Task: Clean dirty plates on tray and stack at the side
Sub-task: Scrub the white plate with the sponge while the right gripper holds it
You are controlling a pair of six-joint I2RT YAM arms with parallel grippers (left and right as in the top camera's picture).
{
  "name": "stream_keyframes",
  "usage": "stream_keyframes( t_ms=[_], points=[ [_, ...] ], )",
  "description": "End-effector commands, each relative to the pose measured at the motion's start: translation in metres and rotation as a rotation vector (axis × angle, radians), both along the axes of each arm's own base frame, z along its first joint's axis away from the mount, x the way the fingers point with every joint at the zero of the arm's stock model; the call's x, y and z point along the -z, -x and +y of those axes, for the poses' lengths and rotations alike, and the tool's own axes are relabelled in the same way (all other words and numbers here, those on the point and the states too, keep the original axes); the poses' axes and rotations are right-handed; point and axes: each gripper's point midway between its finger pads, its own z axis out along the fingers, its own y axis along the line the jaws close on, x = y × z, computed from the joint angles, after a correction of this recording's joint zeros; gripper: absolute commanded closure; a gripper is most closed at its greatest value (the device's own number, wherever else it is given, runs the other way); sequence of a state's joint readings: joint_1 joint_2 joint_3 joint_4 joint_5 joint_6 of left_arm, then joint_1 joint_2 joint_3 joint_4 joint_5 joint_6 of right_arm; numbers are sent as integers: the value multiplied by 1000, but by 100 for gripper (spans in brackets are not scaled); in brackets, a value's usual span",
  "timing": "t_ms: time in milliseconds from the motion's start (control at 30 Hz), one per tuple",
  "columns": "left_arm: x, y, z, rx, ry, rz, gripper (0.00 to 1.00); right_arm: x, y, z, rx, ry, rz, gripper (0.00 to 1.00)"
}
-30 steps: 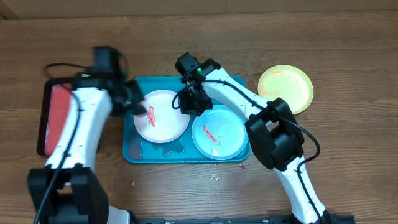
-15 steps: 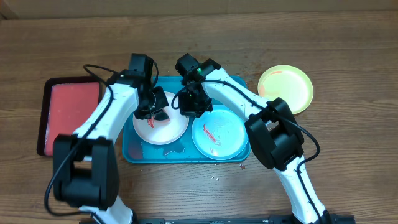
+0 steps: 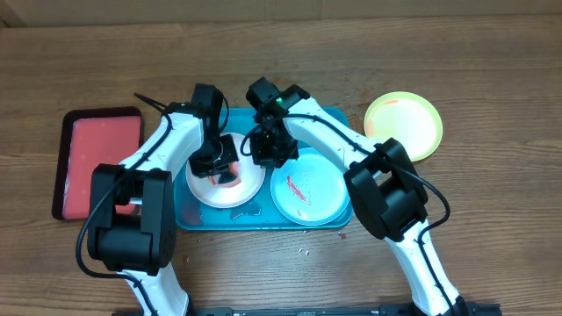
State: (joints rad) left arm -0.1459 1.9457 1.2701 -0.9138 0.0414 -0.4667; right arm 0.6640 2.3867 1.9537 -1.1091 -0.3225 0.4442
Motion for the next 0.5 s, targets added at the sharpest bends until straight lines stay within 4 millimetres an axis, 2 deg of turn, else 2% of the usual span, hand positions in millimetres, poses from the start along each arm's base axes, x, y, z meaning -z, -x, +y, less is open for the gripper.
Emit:
stream_keyframes(
  t_ms=[0,133,267,333,433,467],
  points=[
    [10,15,66,13,-310,85,96,9,-1,-7,11,33,4,96],
    [-8,12,85,15,-379,105,96,10,-2,-8,12,43,-4,96],
    [-27,-4,79,25,-327,77,96,10,-3,-8,12,41,-6,96],
    [-28,-13,58,32,-215,54,96,10,-3,-8,12,40,-8,96],
    [-23,-24,14,24,29,9,96,10,-4,-7,12,37,-12,96],
    [-20,-31,-6,25,141,-21,96,10,-4,-7,12,35,-13,96]
  ],
)
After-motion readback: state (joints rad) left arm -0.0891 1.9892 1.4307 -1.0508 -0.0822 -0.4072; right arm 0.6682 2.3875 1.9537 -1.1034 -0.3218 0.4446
